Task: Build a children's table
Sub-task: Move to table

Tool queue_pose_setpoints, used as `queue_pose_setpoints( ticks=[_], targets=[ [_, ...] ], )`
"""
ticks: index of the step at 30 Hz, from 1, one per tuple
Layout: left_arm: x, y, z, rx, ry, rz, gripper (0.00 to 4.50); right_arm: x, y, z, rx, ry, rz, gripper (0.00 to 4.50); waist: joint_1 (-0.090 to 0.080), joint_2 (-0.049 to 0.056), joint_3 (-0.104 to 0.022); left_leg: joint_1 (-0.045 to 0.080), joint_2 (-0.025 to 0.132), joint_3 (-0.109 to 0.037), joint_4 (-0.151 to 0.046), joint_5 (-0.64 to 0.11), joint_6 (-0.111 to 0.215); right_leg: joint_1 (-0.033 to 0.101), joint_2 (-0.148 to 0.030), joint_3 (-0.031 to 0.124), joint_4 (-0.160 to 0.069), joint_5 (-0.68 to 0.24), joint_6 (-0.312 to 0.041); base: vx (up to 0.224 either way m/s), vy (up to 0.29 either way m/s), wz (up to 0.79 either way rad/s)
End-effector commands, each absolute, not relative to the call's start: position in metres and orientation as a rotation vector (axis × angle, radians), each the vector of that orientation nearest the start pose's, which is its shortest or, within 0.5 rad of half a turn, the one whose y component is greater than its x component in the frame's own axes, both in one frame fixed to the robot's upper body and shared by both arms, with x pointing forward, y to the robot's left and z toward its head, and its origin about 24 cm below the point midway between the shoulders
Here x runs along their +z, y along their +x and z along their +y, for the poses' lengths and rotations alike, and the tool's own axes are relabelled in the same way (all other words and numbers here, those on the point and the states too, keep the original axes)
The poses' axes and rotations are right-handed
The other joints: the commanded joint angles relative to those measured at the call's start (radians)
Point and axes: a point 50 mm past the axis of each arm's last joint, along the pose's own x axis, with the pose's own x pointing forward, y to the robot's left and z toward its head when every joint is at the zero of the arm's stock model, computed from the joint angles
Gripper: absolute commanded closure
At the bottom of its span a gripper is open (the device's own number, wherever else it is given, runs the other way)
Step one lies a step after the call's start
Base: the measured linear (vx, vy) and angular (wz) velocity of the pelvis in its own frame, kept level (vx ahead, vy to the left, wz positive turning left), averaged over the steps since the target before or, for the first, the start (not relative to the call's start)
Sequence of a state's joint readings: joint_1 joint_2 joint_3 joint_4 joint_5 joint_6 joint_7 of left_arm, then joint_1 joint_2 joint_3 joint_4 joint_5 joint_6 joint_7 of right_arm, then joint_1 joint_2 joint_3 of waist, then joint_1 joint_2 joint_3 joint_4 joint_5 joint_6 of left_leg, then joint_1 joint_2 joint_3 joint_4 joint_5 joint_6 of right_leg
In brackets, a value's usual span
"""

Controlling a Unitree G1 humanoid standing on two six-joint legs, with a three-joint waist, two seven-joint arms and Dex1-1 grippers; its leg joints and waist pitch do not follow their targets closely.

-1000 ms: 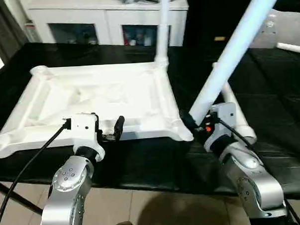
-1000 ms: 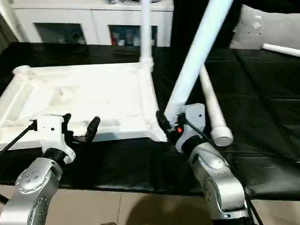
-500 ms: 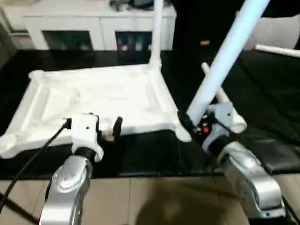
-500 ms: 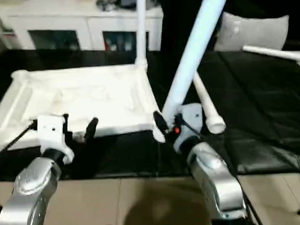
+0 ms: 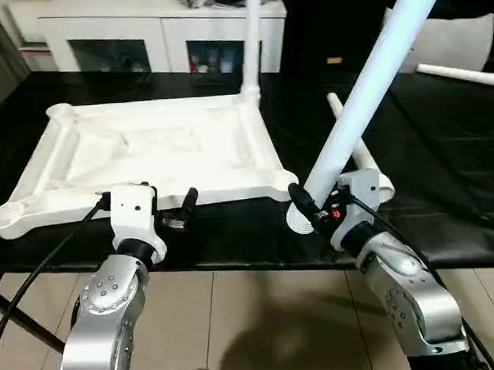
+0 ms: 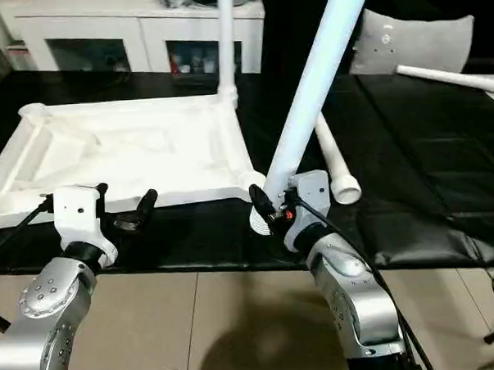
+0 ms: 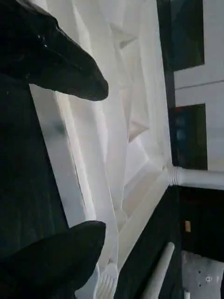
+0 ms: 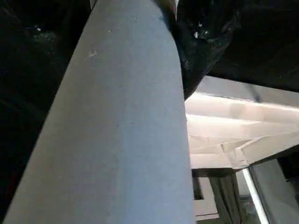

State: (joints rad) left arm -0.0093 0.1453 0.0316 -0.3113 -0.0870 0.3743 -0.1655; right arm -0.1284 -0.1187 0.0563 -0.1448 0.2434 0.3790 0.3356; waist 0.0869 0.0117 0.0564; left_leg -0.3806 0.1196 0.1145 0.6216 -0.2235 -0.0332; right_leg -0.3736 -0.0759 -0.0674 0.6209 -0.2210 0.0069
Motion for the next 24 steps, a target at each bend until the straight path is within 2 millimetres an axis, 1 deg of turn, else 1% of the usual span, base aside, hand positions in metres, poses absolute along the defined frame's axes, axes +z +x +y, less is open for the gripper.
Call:
queue_pose_setpoints(
  ticks=[1,2,3,4,5,6,7,8,9,10,11,12,13,14,15,16,17,18,19,20,21,22,23,24],
  targets=[
    [0.0883,0.2504,0.1664,-0.173,0.047,0.041,0.0,0.0826,0.2725,-0.1231,0.492,0.111,0.062,2.62,-0.002,0.004,-0.038,0.033,0.087,-0.039,-0.108,-0.53,-0.053,0.024,-0.098,0.052,-0.131,-0.685,-0.044,0.0,0.0,0.0],
    [0.0881,0.2505,0.1659,-0.178,0.046,0.042,0.0,0.0824,0.2728,-0.1236,0.492,0.112,0.062,2.62,-0.007,0.005,-0.034,0.042,0.085,-0.034,-0.113,-0.558,-0.04,0.03,-0.086,0.039,-0.142,-0.7,-0.041,0.0,0.0,0.0],
    [0.0881,0.2505,0.1659,-0.178,0.046,0.042,0.0,0.0824,0.2728,-0.1236,0.492,0.112,0.062,2.62,-0.009,0.005,-0.032,0.049,0.084,-0.031,-0.115,-0.576,-0.034,0.033,-0.081,0.033,-0.148,-0.713,-0.04,0.0,0.0,0.0],
    [0.0879,0.2506,0.1659,-0.178,0.046,0.043,0.0,0.0822,0.2729,-0.1236,0.492,0.112,0.062,2.62,-0.012,0.009,-0.028,0.057,0.083,-0.028,-0.118,-0.59,-0.024,0.039,-0.076,0.025,-0.158,-0.715,-0.041,0.0,0.0,0.0],
    [0.0879,0.2506,0.1658,-0.18,0.045,0.043,0.0,0.0823,0.2729,-0.1237,0.493,0.112,0.062,2.62,-0.015,0.014,-0.03,0.066,0.086,-0.028,-0.122,-0.604,-0.023,0.045,-0.073,0.018,-0.162,-0.679,-0.048,0.0,0.0,0.0],
    [0.0879,0.2506,0.1655,-0.183,0.044,0.043,0.0,0.0823,0.2727,-0.1238,0.496,0.111,0.063,2.62,-0.015,0.018,-0.03,0.069,0.09,-0.029,-0.125,-0.616,-0.025,0.049,-0.072,0.015,-0.16,-0.648,-0.053,0.06,0.017,-0.05],
    [0.0877,0.2509,0.1651,-0.185,0.043,0.043,0.0,0.0823,0.2728,-0.1241,0.499,0.107,0.064,2.62,-0.019,0.023,-0.03,0.071,0.095,-0.03,-0.134,-0.628,-0.026,0.056,-0.067,0.012,-0.153,-0.585,-0.063,0.071,0.022,-0.06],
    [0.0875,0.2511,0.1648,-0.186,0.042,0.044,0.0,0.082,0.2726,-0.1242,0.503,0.102,0.066,2.62,-0.02,0.02,-0.034,0.071,0.096,-0.028,-0.138,-0.611,-0.024,0.063,-0.068,0.015,-0.149,-0.529,-0.079,0.071,0.022,-0.06],
    [0.0872,0.2511,0.1642,-0.189,0.04,0.045,0.0,0.0812,0.2721,-0.124,0.513,0.093,0.07,2.62,-0.019,0.018,-0.035,0.069,0.095,-0.026,-0.14,-0.591,-0.017,0.068,-0.069,0.018,-0.145,-0.503,-0.09,0.09,0.02,-0.04],
    [0.0872,0.2511,0.164,-0.19,0.039,0.045,0.0,0.081,0.2717,-0.1237,0.517,0.089,0.071,2.62,-0.018,0.016,-0.042,0.067,0.093,-0.018,-0.139,-0.534,-0.002,0.078,-0.071,0.023,-0.142,-0.453,-0.119,0.12,0.012,0.0],
    [0.0871,0.2511,0.1639,-0.191,0.038,0.046,0.0,0.0809,0.2714,-0.1236,0.518,0.087,0.072,2.62,-0.016,0.016,-0.047,0.061,0.092,-0.014,-0.139,-0.483,0.01,0.086,-0.072,0.026,-0.137,-0.405,-0.139,0.12,0.012,0.0],
    [0.087,0.251,0.1638,-0.192,0.037,0.046,0.0,0.0808,0.2712,-0.1236,0.518,0.086,0.072,2.62,-0.015,0.015,-0.056,0.051,0.088,-0.007,-0.135,-0.368,0.043,0.101,-0.069,0.027,-0.126,-0.289,-0.176,0.118,0.002,0.02],
    [0.0869,0.251,0.1638,-0.193,0.035,0.046,0.0,0.0806,0.2712,-0.1235,0.518,0.086,0.072,2.62,-0.013,0.015,-0.065,0.054,0.082,0.001,-0.126,-0.257,0.082,0.104,-0.064,0.023,-0.114,-0.181,-0.209,0.13,-0.008,0.05],
    [0.0867,0.251,0.1637,-0.193,0.034,0.047,0.0,0.0805,0.2713,-0.1236,0.517,0.086,0.072,2.62,-0.015,0.014,-0.07,0.047,0.074,0.003,-0.114,-0.142,0.127,0.117,-0.06,0.021,-0.101,-0.076,-0.237,0.13,-0.008,0.05],
    [0.0864,0.2509,0.1637,-0.194,0.033,0.047,0.0,0.0805,0.2715,-0.1236,0.517,0.086,0.072,2.62,-0.015,0.012,-0.072,0.038,0.067,0.004,-0.107,-0.086,0.149,0.125,-0.057,0.019,-0.096,-0.037,-0.241,0.113,-0.011,0.03],
    [0.0859,0.2505,0.1635,-0.195,0.031,0.048,0.0,0.0805,0.2717,-0.1235,0.517,0.084,0.072,2.62,-0.011,0.01,-0.077,0.035,0.057,0.008,-0.093,0.0,0.193,0.131,-0.057,0.018,-0.09,0.012,-0.248,0.106,-0.011,0.01],
    [0.0858,0.2504,0.1634,-0.195,0.03,0.048,0.0,0.0806,0.2718,-0.1234,0.518,0.084,0.071,2.62,-0.01,0.007,-0.078,0.031,0.054,0.008,-0.087,0.039,0.216,0.135,-0.055,0.018,-0.086,0.034,-0.25,0.106,-0.011,0.01],
    [0.0856,0.2504,0.1632,-0.195,0.029,0.049,0.0,0.0807,0.2719,-0.1234,0.519,0.083,0.071,2.62,-0.005,0.007,-0.081,0.027,0.047,0.008,-0.077,0.108,0.253,0.141,-0.051,0.017,-0.079,0.066,-0.248,0.126,-0.012,0.04],
    [0.0853,0.2502,0.1631,-0.195,0.029,0.049,0.0,0.0807,0.2719,-0.1236,0.52,0.081,0.071,2.62,-0.002,0.006,-0.083,0.036,0.047,0.004,-0.071,0.161,0.285,0.135,-0.041,0.013,-0.069,0.092,-0.246,0.12,-0.01,0.04],
    [0.0852,0.2501,0.163,-0.195,0.029,0.05,0.0,0.0806,0.2719,-0.1238,0.521,0.08,0.071,2.62,-0.003,0.008,-0.085,0.04,0.047,-0.001,-0.069,0.194,0.303,0.134,-0.034,0.008,-0.062,0.101,-0.242,0.12,-0.01,0.04],
    [0.085,0.2499,0.1629,-0.196,0.028,0.05,0.0,0.0805,0.2719,-0.124,0.523,0.077,0.072,2.62,-0.004,0.013,-0.09,0.073,0.053,-0.015,-0.063,0.271,0.343,0.114,-0.02,-0.002,-0.045,0.119,-0.228,0.113,-0.011,0.03],
    [0.0848,0.2498,0.1629,-0.196,0.028,0.051,0.0,0.0806,0.2719,-0.1242,0.524,0.076,0.072,2.62,-0.015,0.011,-0.088,0.105,0.07,-0.042,-0.059,0.341,0.41,0.083,-0.008,-0.011,-0.026,0.104,-0.2,0.096,-0.02,0.04],
    [0.0846,0.2497,0.163,-0.196,0.028,0.052,0.0,0.0807,0.2719,-0.1242,0.526,0.075,0.072,2.62,-0.019,0.011,-0.089,0.127,0.079,-0.053,-0.055,0.368,0.44,0.062,-0.009,-0.011,-0.018,0.084,-0.183,0.096,-0.02,0.04],
    [0.0846,0.2497,0.163,-0.196,0.028,0.052,0.0,0.0807,0.2719,-0.1242,0.526,0.075,0.072,2.62,-0.024,0.01,-0.082,0.152,0.096,-0.068,-0.05,0.364,0.474,0.03,-0.022,-0.004,-0.011,0.035,-0.162,0.055,-0.034,0.06]
  ],
)
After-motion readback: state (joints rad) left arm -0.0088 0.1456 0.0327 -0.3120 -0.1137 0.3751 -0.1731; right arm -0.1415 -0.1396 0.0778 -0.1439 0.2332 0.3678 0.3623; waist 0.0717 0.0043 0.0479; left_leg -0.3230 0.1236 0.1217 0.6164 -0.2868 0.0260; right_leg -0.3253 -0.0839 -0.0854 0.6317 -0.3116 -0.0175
